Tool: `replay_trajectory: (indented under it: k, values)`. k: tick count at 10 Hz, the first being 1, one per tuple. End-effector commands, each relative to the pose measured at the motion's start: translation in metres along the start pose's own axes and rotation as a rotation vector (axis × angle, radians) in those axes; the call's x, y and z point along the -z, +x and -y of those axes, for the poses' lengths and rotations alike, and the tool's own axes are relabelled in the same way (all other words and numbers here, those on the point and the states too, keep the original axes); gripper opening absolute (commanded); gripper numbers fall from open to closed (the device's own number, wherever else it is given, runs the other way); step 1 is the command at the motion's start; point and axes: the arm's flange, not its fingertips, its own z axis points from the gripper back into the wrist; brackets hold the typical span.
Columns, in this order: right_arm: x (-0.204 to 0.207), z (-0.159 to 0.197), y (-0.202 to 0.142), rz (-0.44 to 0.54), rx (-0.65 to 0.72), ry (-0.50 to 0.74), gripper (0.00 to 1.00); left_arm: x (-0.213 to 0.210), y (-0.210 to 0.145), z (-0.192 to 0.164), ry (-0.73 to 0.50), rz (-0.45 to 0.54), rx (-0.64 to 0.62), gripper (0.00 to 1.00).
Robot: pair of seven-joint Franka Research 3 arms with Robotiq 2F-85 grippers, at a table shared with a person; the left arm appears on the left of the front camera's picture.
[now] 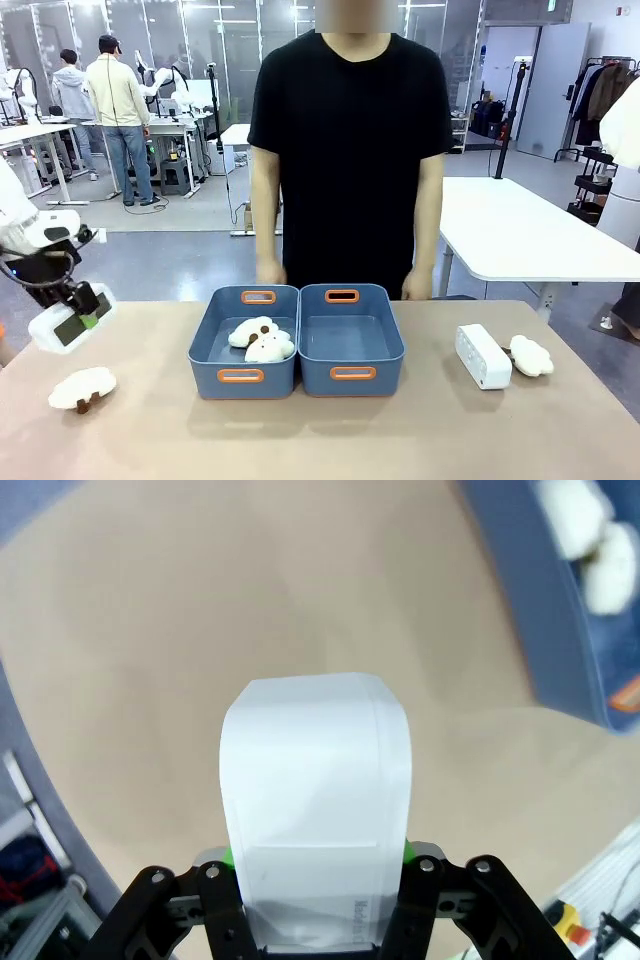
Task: Sort the digital clocks into the basket.
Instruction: Pick up the Digital clock from the table and place it into the empty Plastic storage basket.
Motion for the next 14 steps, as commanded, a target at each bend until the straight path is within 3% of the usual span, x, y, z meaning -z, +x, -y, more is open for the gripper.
replay_trajectory:
  k: [1,3,4,5,7,9,11,14]
  values:
    - [-0.003,-0.001,-0.001,-0.012,-0.005,0.000,1.00,-0.032,-0.023,0.043,-0.065,0.135,0.273,0.52]
    - [-0.003,-0.001,-0.001,-0.012,-0.005,0.000,1.00,-0.043,-0.012,0.067,-0.093,0.223,0.375,0.52]
    - [-0.003,-0.001,-0.001,-0.012,-0.005,0.000,1.00,-0.050,0.002,0.080,-0.135,0.303,0.347,0.52]
    - [-0.003,-0.001,-0.001,-0.012,-0.005,0.000,1.00,-0.054,0.029,0.114,-0.196,0.351,0.363,0.52]
    - [-0.003,-0.001,-0.001,-0.012,-0.005,0.000,1.00,-0.062,0.099,0.230,-0.194,0.312,0.441,0.52]
    - [-0.003,-0.001,-0.001,-0.012,-0.005,0.000,1.00,-0.016,0.156,0.319,-0.204,0.281,0.442,0.52]
    - [-0.003,-0.001,-0.001,-0.012,-0.005,0.000,1.00,0.028,0.196,0.376,-0.190,0.272,0.456,0.52]
    - [-0.003,-0.001,-0.001,-0.012,-0.005,0.000,1.00,0.095,0.221,0.402,-0.089,0.201,0.414,0.52]
